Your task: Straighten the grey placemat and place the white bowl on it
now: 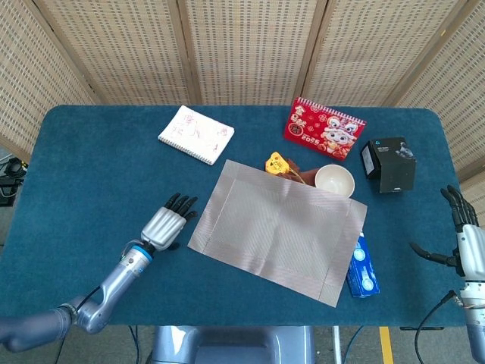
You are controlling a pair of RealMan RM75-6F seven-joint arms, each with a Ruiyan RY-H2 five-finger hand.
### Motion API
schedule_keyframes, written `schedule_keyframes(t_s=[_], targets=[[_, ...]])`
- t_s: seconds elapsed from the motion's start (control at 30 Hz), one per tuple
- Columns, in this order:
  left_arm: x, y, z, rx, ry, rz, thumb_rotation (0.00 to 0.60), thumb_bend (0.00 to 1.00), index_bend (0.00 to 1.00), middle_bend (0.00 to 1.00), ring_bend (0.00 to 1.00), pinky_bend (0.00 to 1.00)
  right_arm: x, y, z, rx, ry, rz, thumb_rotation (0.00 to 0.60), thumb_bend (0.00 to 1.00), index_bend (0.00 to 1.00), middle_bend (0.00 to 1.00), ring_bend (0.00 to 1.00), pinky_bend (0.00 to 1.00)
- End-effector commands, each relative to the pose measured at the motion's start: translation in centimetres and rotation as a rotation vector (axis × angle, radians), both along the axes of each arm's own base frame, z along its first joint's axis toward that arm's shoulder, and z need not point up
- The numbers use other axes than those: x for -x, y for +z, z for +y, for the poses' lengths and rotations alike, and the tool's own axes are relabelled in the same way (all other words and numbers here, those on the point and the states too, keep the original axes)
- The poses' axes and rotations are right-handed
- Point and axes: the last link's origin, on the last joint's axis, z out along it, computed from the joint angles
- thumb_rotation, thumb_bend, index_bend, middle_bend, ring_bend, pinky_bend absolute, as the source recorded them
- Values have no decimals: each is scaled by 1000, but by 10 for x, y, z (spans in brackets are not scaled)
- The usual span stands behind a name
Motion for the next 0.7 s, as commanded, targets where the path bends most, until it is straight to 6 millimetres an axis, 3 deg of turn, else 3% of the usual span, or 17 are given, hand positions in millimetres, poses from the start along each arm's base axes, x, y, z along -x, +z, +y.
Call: schedule_keyframes(t_s=[0.03,0.53,0.7], targets=[[-7,-9,1,10,-17,9,600,133,231,0,0,0,1,1,0,3,-3,-5,600,206,88,0,0,0],[-39,-37,-2,25,-57,-24,600,282,317,0,0,0,-2,-1,0,-12,12,-23,600,206,90,0,0,0],[-44,-42,-5,24,-59,-30,600,344,516,0,0,0,-3,-3,0,-20,17,-27,600,206,93,0,0,0]])
